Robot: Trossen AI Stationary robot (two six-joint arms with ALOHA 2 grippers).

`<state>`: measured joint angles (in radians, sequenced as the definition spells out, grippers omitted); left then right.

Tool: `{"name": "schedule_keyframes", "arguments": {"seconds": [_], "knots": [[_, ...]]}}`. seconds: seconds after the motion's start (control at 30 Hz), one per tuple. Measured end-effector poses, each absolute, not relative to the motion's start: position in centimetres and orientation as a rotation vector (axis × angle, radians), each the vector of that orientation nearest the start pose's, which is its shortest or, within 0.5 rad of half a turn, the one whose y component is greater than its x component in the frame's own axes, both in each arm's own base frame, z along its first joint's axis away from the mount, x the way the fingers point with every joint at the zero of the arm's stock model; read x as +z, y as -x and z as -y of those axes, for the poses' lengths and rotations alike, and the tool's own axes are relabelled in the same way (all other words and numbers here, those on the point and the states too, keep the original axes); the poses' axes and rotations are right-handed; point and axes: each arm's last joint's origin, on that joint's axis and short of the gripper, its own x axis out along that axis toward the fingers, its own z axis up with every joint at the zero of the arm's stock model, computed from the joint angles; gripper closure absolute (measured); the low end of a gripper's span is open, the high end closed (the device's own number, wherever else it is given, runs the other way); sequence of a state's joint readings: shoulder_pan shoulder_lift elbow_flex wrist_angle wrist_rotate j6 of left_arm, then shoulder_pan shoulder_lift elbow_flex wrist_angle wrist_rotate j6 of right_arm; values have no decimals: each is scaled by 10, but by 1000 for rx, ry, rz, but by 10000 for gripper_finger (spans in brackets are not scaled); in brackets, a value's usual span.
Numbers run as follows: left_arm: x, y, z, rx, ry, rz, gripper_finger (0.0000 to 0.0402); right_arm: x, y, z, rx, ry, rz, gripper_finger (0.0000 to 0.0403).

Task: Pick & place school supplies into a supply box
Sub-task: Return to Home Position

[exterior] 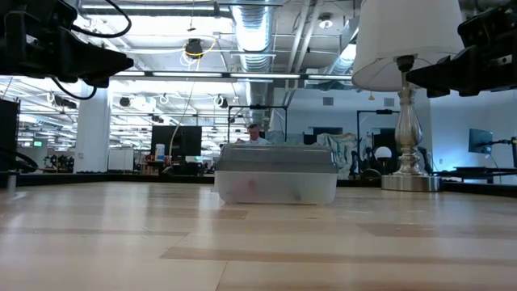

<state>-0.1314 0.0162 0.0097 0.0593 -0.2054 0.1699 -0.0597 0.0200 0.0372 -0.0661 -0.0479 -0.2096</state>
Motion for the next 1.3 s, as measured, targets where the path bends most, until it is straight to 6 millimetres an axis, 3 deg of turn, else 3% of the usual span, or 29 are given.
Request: {"name": "schedule_keyframes", "arguments": {"seconds": [1.3], "knots": [[171, -97, 7, 78, -157, 45, 292, 168, -96, 4, -7, 207, -50, 349]]}}
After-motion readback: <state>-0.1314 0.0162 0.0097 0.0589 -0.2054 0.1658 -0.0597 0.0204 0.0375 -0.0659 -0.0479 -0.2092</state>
